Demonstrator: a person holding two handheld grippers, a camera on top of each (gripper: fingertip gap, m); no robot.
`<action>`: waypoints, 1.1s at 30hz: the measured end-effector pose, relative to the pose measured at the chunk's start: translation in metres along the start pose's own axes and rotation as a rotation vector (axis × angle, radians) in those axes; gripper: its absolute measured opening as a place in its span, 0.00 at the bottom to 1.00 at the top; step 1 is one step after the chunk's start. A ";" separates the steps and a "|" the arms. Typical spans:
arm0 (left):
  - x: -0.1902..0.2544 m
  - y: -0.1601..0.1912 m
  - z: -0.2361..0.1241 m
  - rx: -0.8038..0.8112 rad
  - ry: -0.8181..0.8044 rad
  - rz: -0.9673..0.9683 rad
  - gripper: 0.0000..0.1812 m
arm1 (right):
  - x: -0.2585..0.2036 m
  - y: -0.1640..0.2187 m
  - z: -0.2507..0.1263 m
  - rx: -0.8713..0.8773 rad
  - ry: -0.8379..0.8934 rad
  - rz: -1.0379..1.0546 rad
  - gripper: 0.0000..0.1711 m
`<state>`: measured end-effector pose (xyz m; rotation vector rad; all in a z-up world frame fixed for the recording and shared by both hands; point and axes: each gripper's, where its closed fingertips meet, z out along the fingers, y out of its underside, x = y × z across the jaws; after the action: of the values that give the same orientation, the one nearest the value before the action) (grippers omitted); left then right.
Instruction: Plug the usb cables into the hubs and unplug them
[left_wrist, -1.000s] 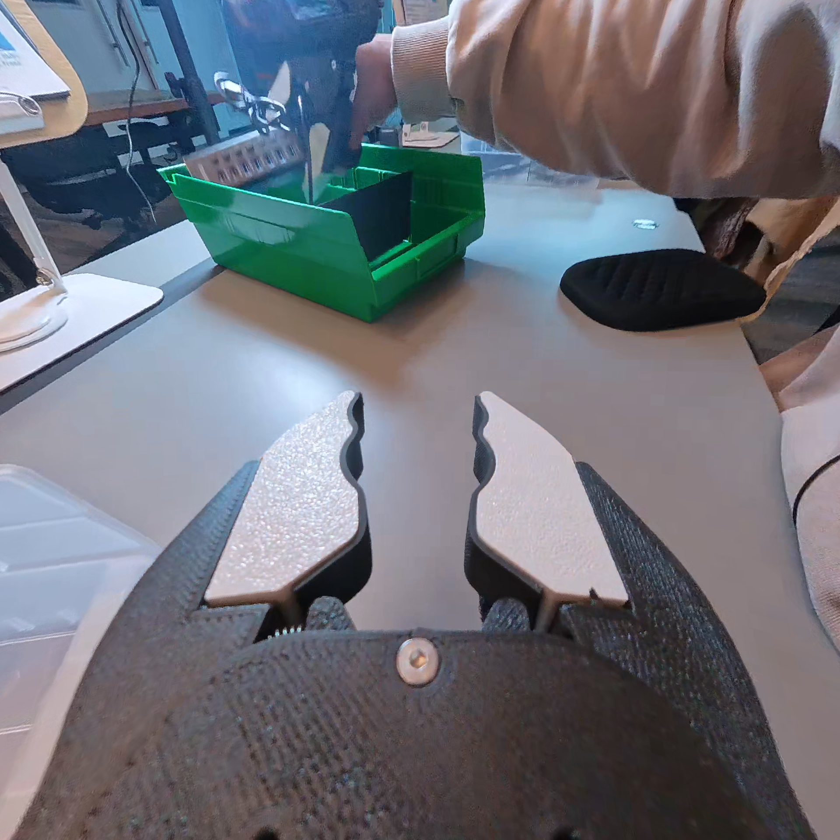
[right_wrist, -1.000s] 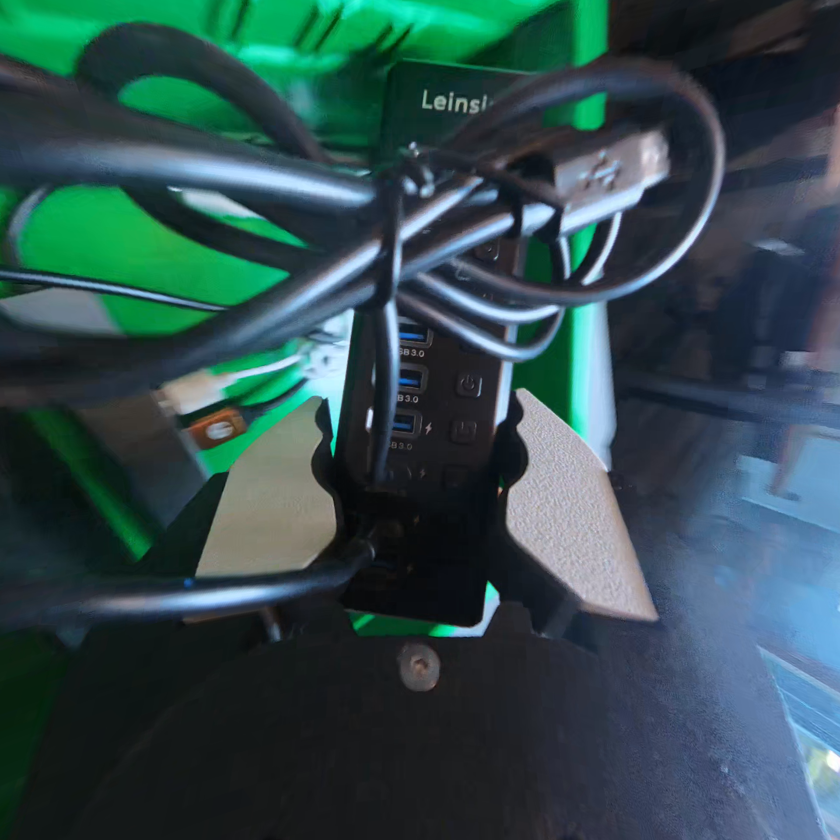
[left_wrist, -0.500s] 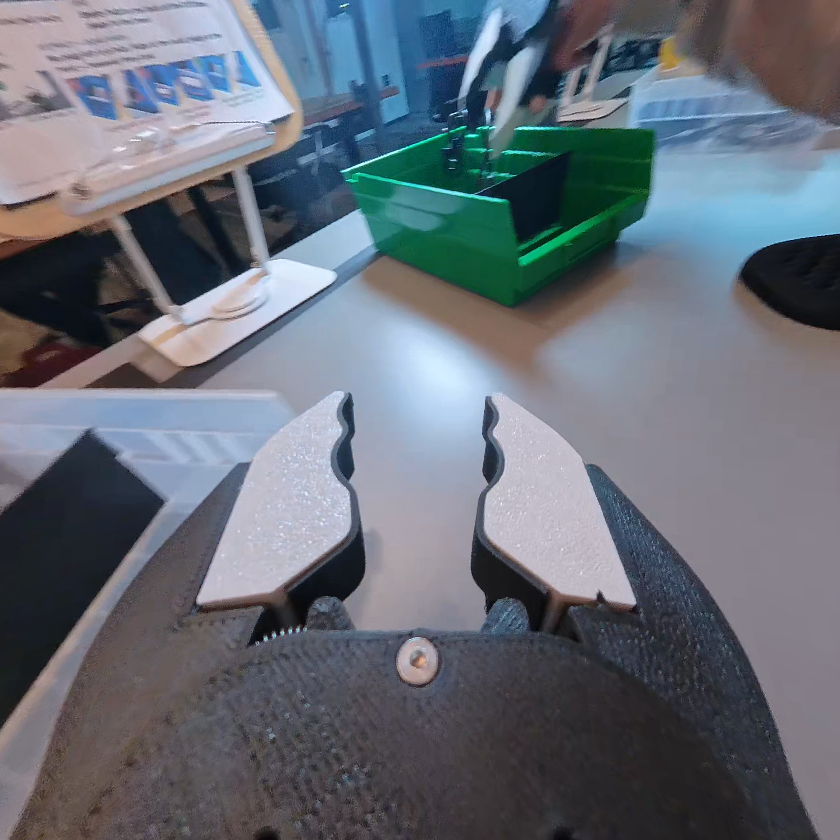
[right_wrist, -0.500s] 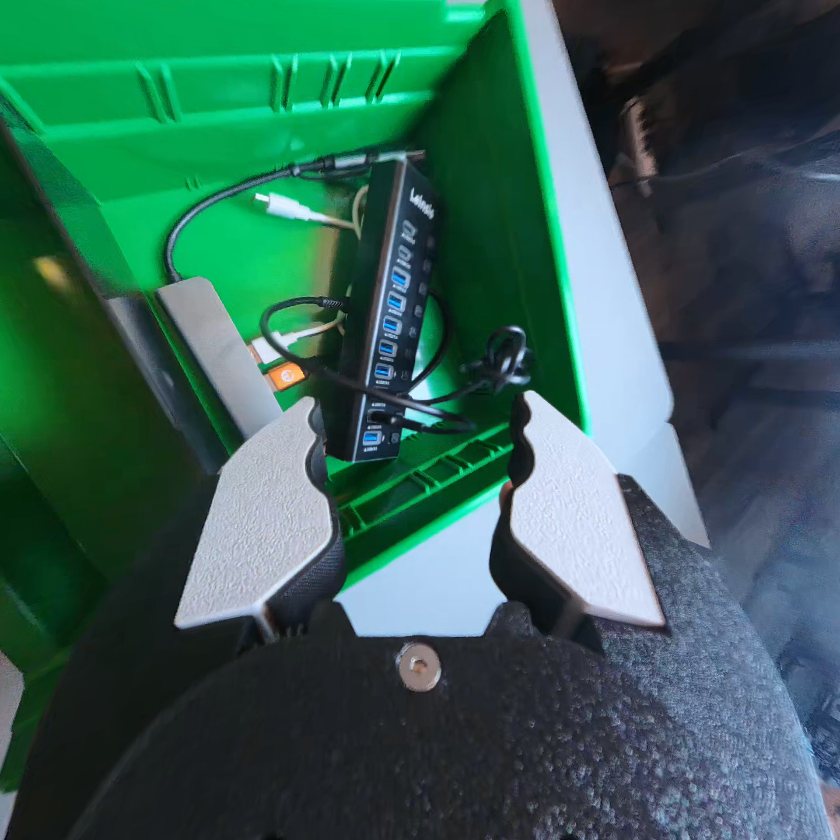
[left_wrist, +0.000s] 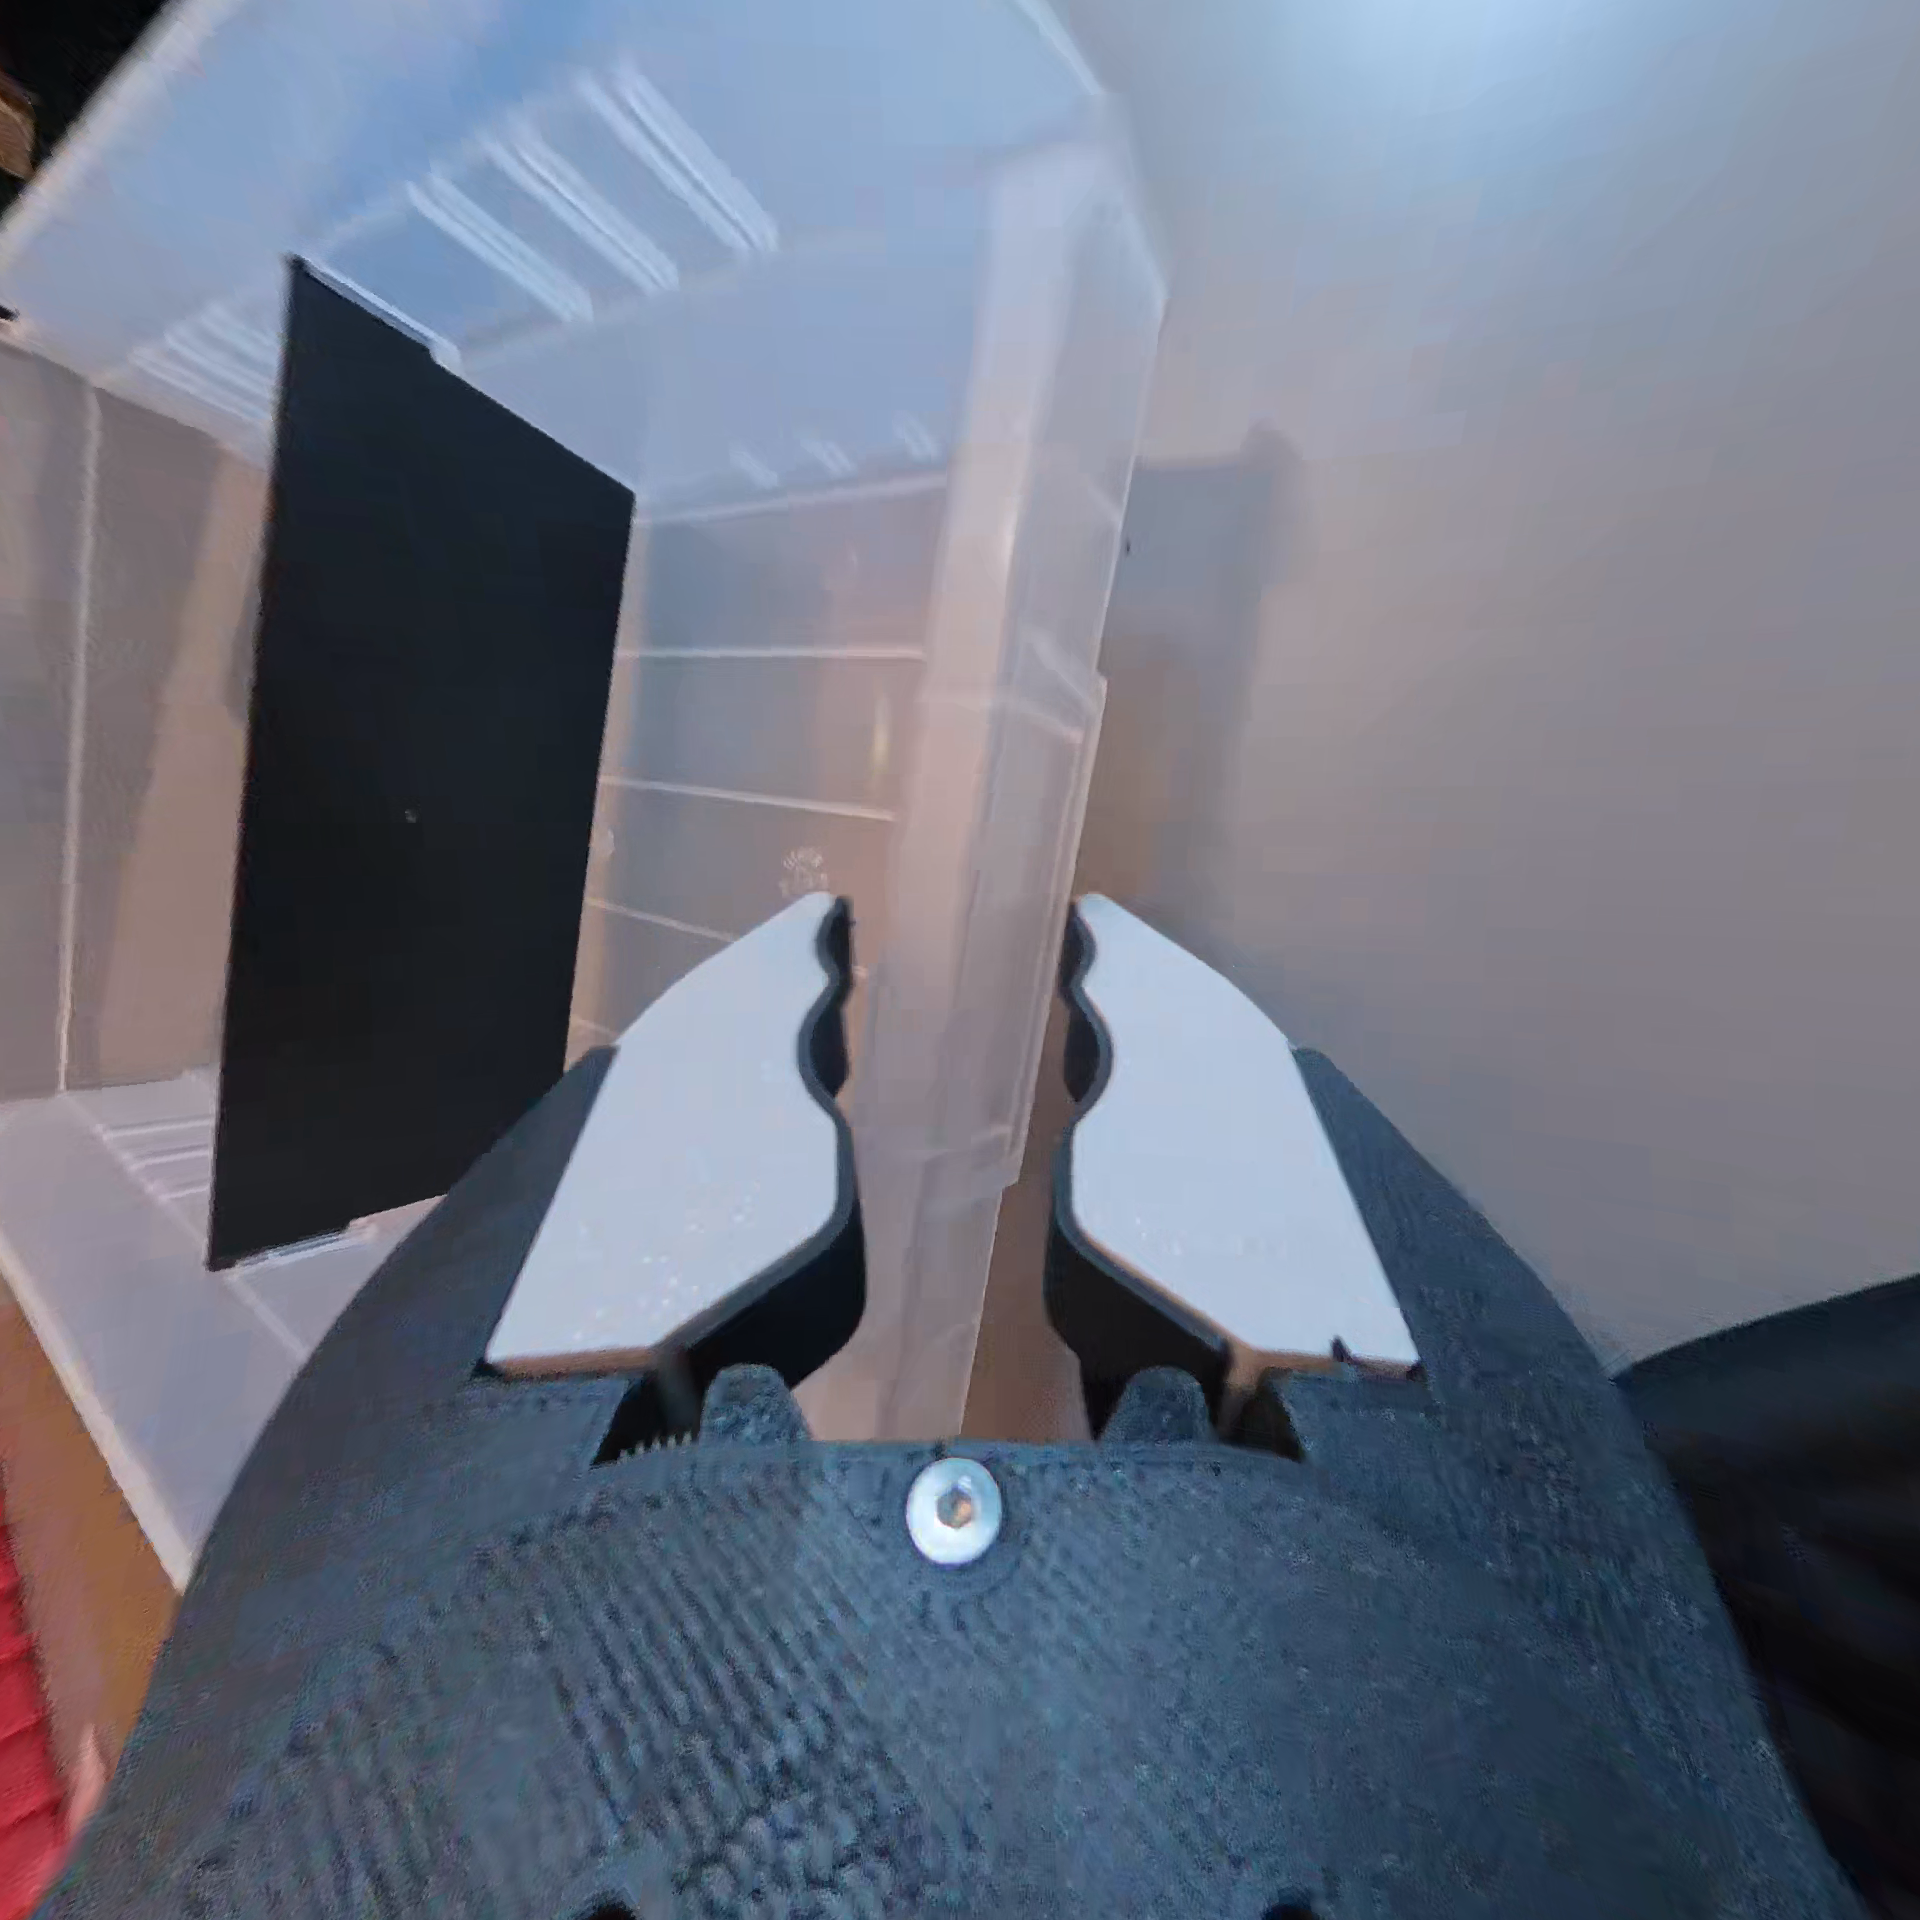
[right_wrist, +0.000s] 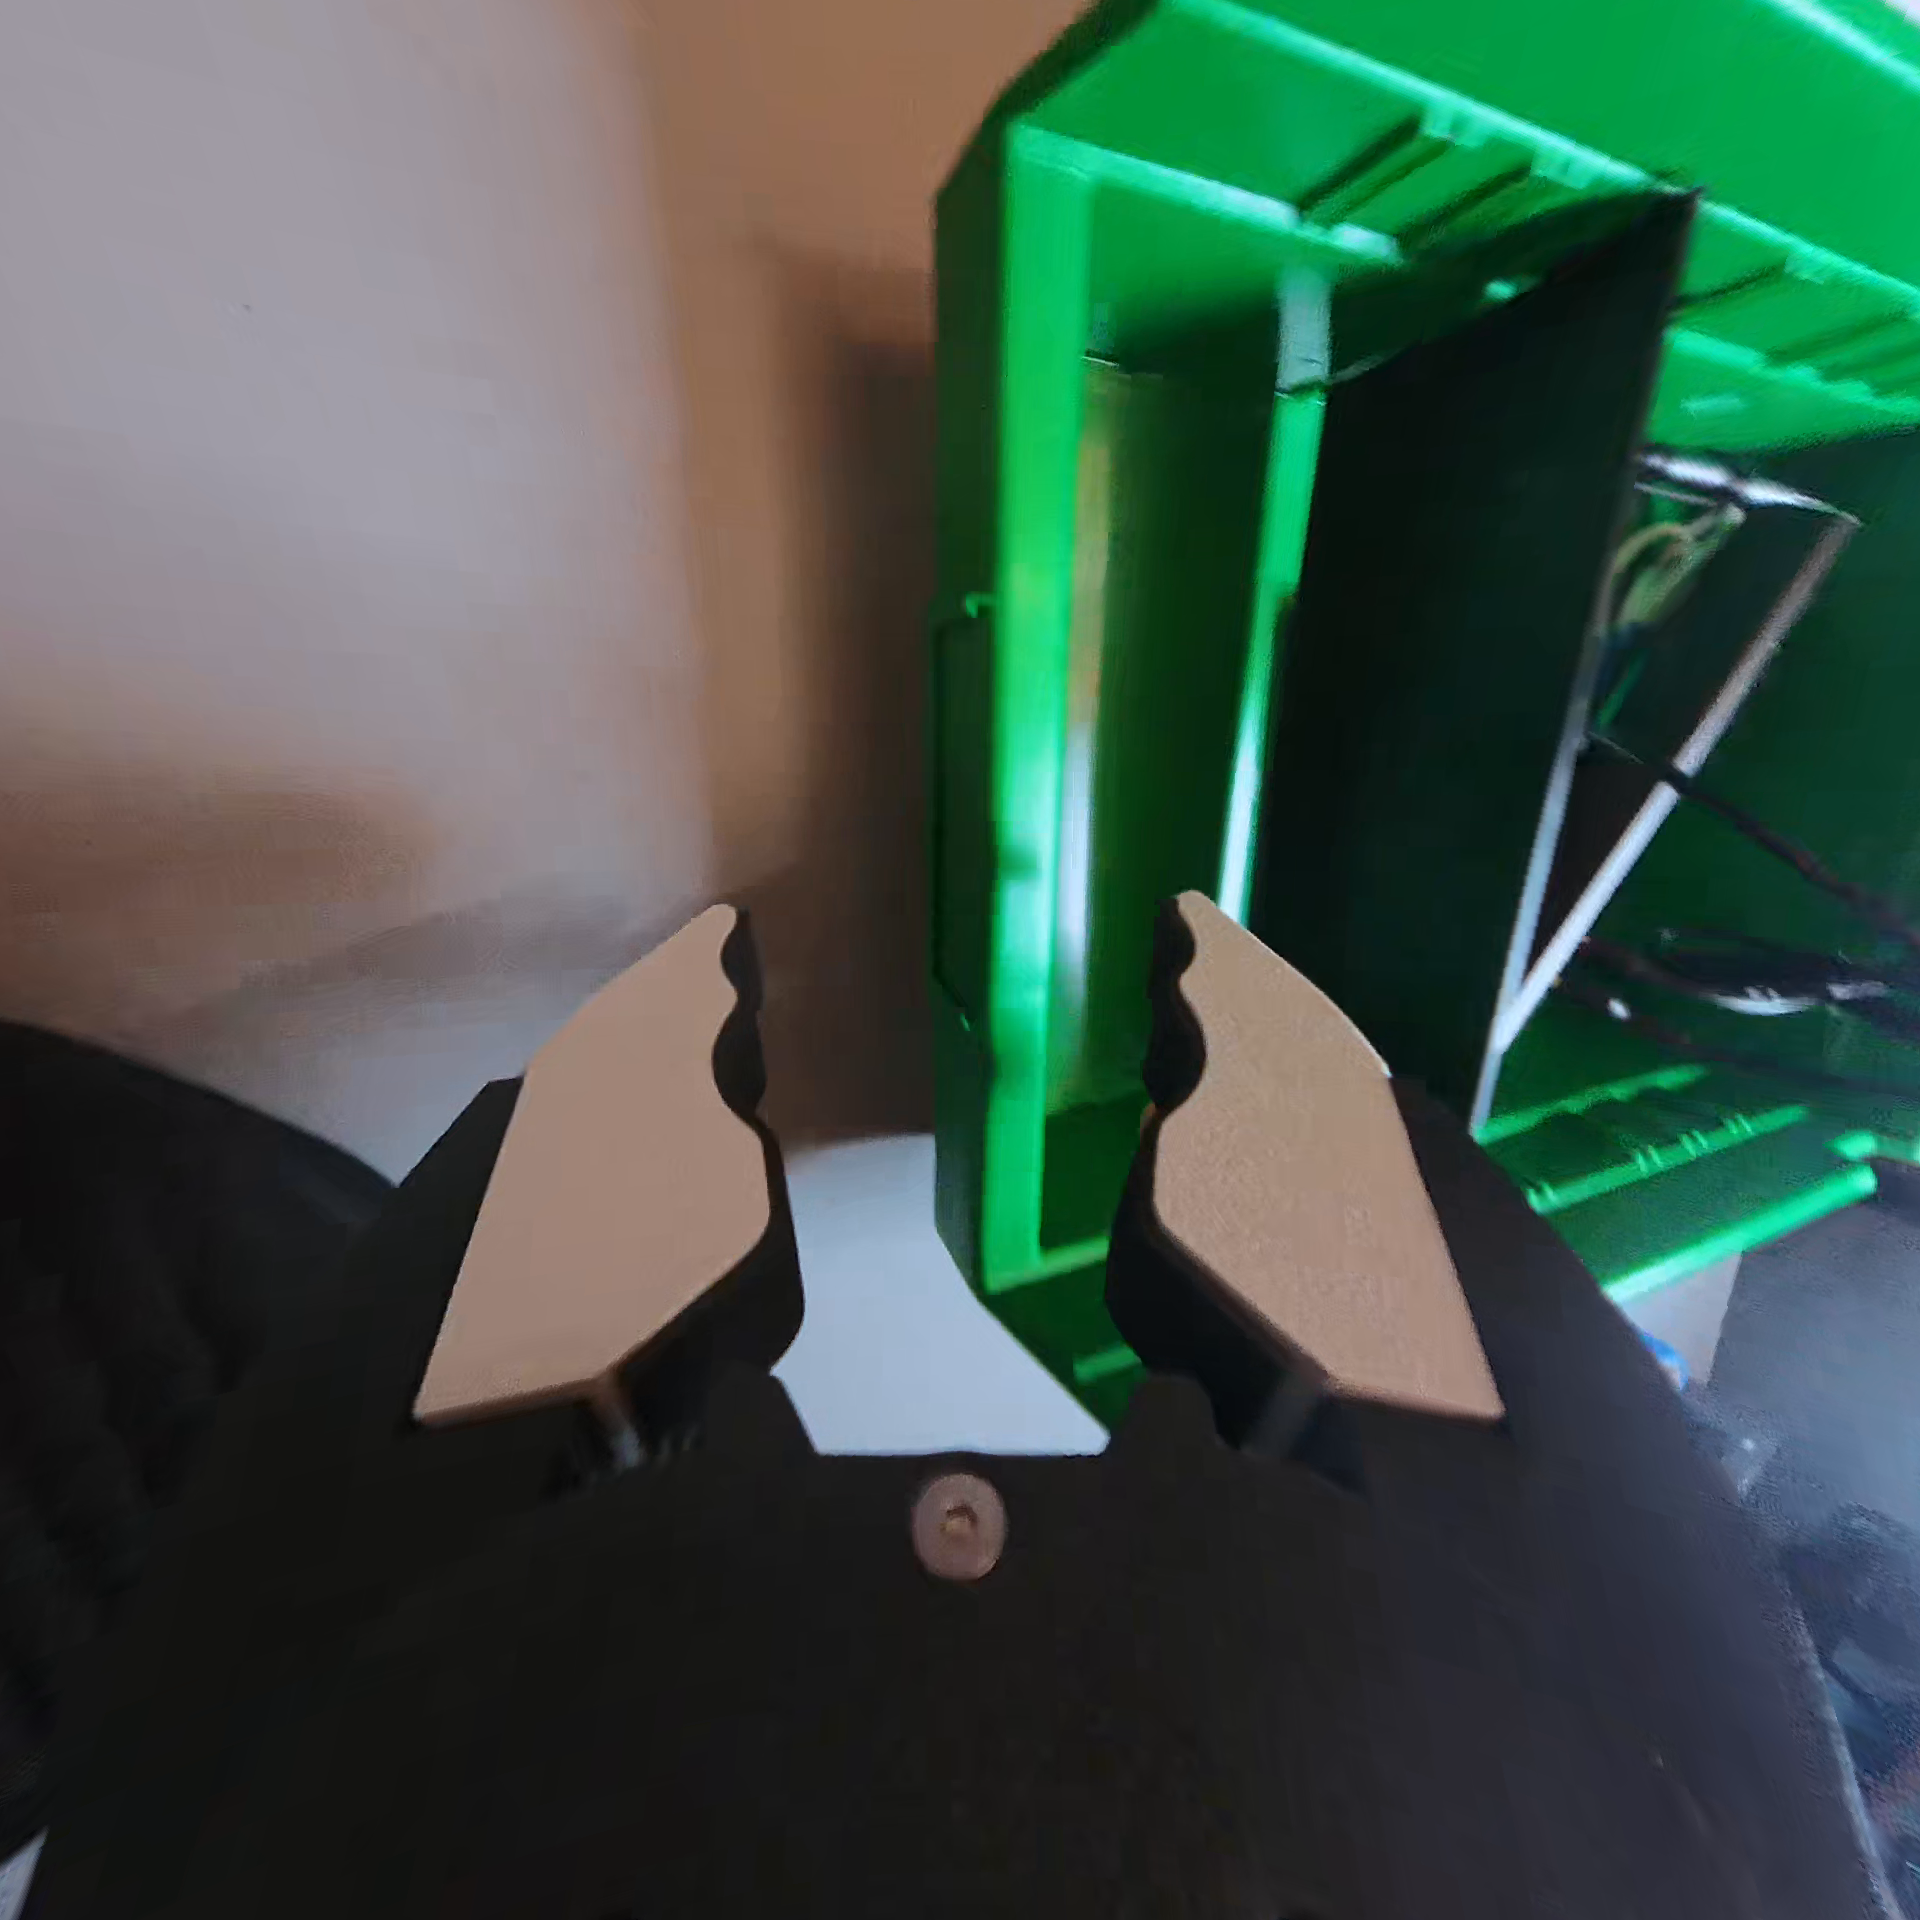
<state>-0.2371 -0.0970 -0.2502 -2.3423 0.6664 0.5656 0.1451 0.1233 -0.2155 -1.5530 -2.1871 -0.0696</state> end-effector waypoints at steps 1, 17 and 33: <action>-0.001 0.000 0.002 0.002 -0.023 0.037 0.20 | -0.004 -0.004 0.012 -0.024 0.001 -0.015 0.43; 0.072 -0.117 0.009 0.234 0.081 0.330 0.21 | -0.055 -0.059 0.029 0.069 0.207 -0.387 0.18; 0.191 -0.251 -0.055 0.642 0.339 -0.511 0.39 | -0.062 0.054 -0.069 0.638 0.249 0.848 0.38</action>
<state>0.0708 -0.0248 -0.2007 -1.8820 0.2975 -0.2542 0.2330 0.0676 -0.1893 -1.7900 -1.0591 0.5988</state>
